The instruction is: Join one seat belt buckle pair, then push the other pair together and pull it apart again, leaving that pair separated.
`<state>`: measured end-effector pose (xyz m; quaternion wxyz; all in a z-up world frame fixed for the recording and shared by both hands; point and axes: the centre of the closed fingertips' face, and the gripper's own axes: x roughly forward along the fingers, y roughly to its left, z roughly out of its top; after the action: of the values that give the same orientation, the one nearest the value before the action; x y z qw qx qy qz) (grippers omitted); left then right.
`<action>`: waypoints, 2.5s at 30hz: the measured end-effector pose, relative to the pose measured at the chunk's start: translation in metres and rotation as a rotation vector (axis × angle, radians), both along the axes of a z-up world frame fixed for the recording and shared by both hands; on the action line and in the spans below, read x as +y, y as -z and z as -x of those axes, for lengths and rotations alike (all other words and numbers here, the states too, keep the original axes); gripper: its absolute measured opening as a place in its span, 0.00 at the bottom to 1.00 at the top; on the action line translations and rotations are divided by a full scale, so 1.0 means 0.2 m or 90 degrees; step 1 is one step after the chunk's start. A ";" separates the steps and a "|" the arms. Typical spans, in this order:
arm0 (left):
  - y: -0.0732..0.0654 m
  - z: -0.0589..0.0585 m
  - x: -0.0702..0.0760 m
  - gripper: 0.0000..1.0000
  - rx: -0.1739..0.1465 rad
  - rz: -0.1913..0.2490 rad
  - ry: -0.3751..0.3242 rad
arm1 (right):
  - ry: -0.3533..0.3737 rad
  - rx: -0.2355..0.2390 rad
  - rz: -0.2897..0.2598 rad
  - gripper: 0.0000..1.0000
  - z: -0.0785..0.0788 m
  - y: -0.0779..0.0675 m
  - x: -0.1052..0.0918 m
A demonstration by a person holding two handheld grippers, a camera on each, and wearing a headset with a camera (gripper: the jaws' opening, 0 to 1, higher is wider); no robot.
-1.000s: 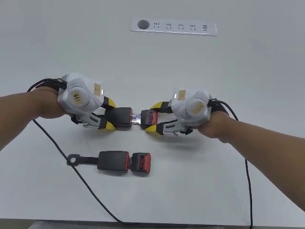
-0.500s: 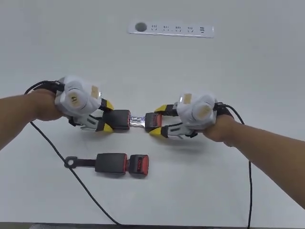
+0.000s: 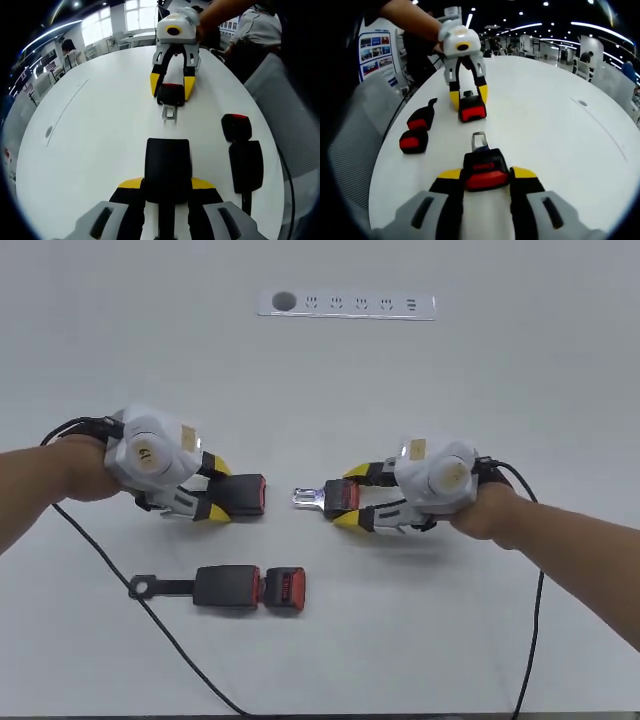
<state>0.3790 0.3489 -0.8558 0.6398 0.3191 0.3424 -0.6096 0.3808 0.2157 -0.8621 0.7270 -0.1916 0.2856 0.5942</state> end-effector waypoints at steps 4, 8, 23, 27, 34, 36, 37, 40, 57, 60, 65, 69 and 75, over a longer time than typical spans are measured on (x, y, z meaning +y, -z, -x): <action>0.00 0.00 0.00 0.34 0.001 -0.001 -0.001 | 0.004 -0.001 0.002 0.36 0.00 0.00 -0.03; 0.00 0.00 0.00 0.34 0.001 -0.002 -0.001 | 0.014 0.000 -0.002 0.36 0.00 0.00 -0.07; 0.00 0.00 0.00 0.34 0.001 -0.007 0.000 | 0.025 0.004 0.006 0.36 0.03 -0.03 -0.20; 0.00 0.00 0.00 0.34 0.002 -0.007 -0.002 | 0.027 0.004 0.009 0.36 0.04 -0.04 -0.23; 0.00 0.00 0.00 0.34 0.002 -0.009 -0.002 | 0.031 0.005 0.016 0.36 0.03 -0.03 -0.28; 0.00 0.00 0.00 0.34 0.002 -0.010 -0.002 | 0.031 0.005 0.018 0.36 0.04 -0.03 -0.29; 0.00 0.00 0.00 0.34 0.002 -0.010 -0.002 | 0.032 0.005 0.019 0.36 0.04 -0.03 -0.30; -0.01 0.00 0.00 0.34 0.002 -0.010 -0.003 | 0.034 0.005 0.021 0.36 0.04 -0.03 -0.32; -0.01 0.00 0.00 0.34 0.001 -0.013 -0.003 | 0.049 0.012 0.026 0.37 0.08 -0.05 -0.41; -0.01 0.00 -0.01 0.34 0.002 -0.017 -0.004 | 0.040 0.008 0.032 0.37 0.08 -0.05 -0.41; 0.00 0.00 0.00 0.35 0.008 -0.021 -0.022 | 0.029 -0.009 0.052 0.38 0.07 -0.04 -0.42; -0.01 0.04 -0.02 0.47 0.035 -0.013 -0.029 | 0.029 -0.012 0.056 0.43 0.07 -0.03 -0.42; -0.06 0.01 -0.05 0.66 0.044 0.025 -0.089 | 0.071 -0.014 0.015 0.67 0.03 -0.11 -0.38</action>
<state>0.3768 0.3379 -0.8435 0.6747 0.2604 0.3738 -0.5807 0.3754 0.1403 -0.8409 0.7597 -0.1906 0.2948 0.5473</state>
